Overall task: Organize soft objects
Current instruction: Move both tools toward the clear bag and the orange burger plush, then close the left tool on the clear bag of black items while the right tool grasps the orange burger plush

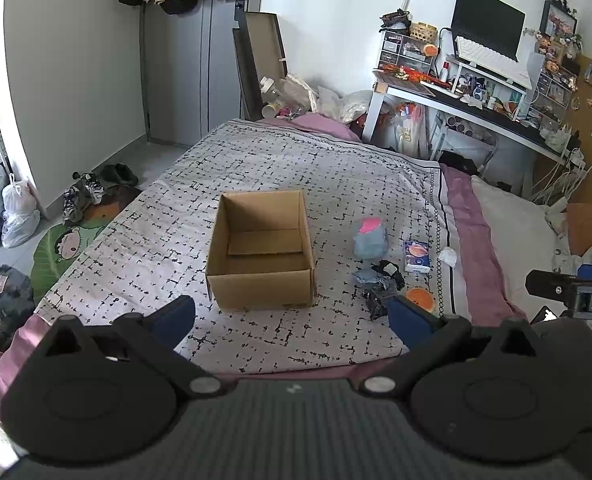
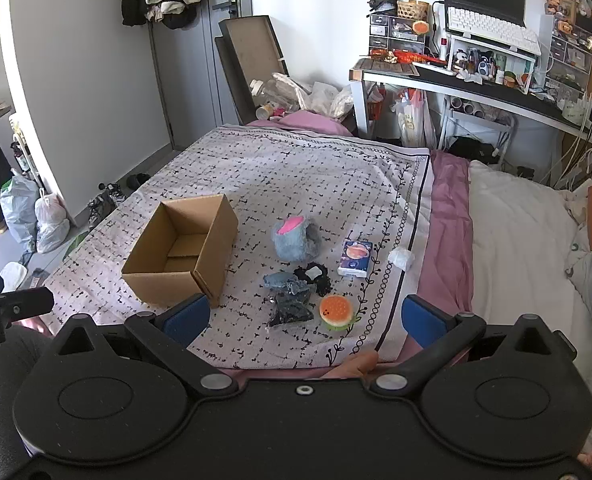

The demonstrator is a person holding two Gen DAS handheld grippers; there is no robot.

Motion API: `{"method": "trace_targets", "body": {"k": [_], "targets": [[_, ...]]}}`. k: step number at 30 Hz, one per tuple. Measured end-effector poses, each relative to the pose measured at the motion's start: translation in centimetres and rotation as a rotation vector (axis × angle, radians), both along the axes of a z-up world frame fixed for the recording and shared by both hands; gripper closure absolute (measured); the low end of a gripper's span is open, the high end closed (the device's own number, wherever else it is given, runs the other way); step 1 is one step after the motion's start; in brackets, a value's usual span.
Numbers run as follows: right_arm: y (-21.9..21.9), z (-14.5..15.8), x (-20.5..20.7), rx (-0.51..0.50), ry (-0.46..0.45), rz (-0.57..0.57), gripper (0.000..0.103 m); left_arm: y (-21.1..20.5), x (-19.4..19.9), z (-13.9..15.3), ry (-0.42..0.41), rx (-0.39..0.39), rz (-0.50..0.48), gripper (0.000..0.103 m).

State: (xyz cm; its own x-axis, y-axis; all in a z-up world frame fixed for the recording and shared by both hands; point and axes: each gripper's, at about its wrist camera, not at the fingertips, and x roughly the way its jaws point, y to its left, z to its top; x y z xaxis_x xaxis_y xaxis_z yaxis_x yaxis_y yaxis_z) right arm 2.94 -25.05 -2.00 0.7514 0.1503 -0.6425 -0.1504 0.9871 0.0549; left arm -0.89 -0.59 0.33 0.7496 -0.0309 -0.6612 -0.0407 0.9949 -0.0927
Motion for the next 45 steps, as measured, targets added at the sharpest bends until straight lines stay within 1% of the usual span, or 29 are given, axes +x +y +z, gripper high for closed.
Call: {"method": "trace_targets", "body": {"k": [10, 17, 30, 35, 45], "targets": [[-0.1, -0.1, 0.3, 0.003, 0.006, 0.001, 0.0, 0.1, 0.1, -0.1, 0.006, -0.001, -0.002, 0.001], [-0.5, -0.9, 1.1, 0.009, 0.026, -0.006, 0.0, -0.1, 1.0, -0.4, 0.013, -0.003, -0.009, 0.001], [-1.6, -3.4, 4.1, 0.033, 0.094, -0.029, 0.0, -0.9, 4.1, -2.1, 0.041, -0.004, -0.018, 0.001], [-1.7, -4.2, 5.5, 0.04, 0.118, -0.024, 0.0, -1.0, 5.5, -2.7, 0.049, -0.026, -0.017, 0.001], [-2.7, -6.3, 8.9, 0.097, 0.195, -0.045, 0.0, -2.1, 9.0, -4.3, 0.081, -0.062, -0.046, 0.002]]}}
